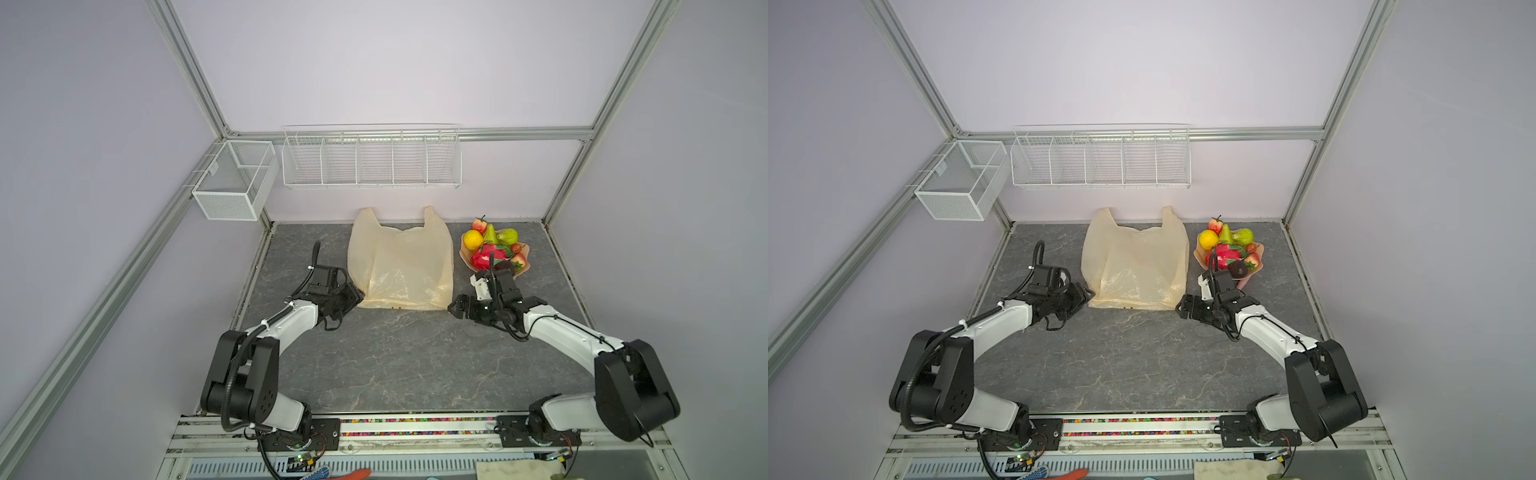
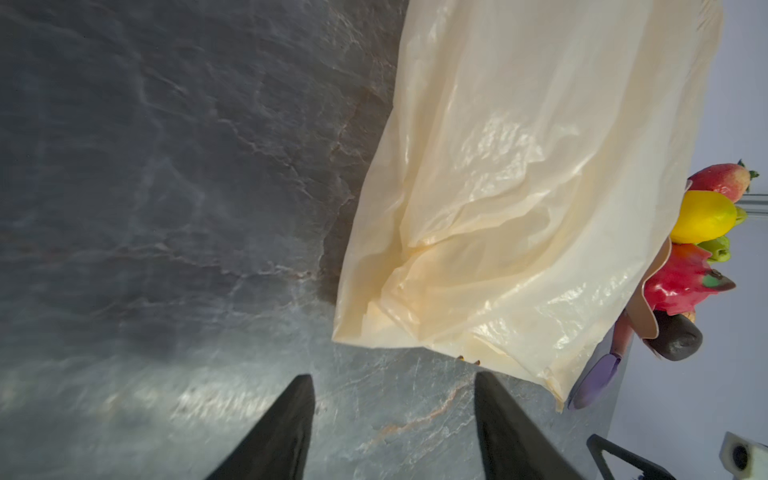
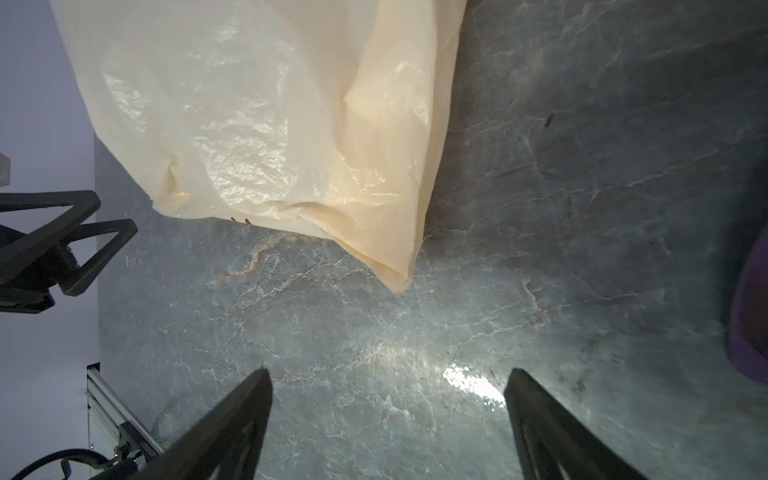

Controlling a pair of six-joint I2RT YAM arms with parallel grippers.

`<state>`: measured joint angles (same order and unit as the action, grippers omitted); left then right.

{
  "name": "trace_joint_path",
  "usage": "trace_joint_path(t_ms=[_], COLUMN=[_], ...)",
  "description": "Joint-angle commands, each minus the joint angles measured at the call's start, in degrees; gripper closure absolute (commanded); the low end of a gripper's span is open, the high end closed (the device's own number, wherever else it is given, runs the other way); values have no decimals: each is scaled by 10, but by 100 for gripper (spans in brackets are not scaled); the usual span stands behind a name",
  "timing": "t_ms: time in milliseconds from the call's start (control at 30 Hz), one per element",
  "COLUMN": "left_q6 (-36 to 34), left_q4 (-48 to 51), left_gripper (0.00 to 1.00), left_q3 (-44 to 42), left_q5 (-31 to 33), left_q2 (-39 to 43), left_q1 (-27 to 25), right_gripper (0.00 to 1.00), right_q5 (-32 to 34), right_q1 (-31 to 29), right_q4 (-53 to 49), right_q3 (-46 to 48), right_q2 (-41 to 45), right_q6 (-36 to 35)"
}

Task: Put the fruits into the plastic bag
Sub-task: 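Reach both grippers to the bag's two bottom corners and pinch them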

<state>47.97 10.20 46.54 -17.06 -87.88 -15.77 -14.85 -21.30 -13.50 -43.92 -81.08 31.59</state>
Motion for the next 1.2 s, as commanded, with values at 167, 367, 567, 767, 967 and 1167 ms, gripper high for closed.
trace_joint_path(t_ms=[167,367,567,767,967,1167], left_q6=[37,50,30,-6,-19,-81], left_q4=[-62,-75,-30,12,17,41], left_gripper=[45,57,80,91,100,100], left_q3=[40,39,37,43,36,43], left_q5=[-4,-18,-27,-23,-28,-49], left_q2=[-69,-96,-106,-110,-108,-56], left_q1=[0,0,0,0,0,3], right_gripper=[19,27,41,59,78,94], right_q5=[23,38,37,55,47,72], right_q1=[-9,-9,-10,-10,-10,-8], right_q4=[34,53,57,41,40,24], right_q3=[-37,-61,-99,-100,-94,-72], right_q2=[-74,-125,-172,-174,-179,-153], right_q6=[37,60,90,102,113,127])
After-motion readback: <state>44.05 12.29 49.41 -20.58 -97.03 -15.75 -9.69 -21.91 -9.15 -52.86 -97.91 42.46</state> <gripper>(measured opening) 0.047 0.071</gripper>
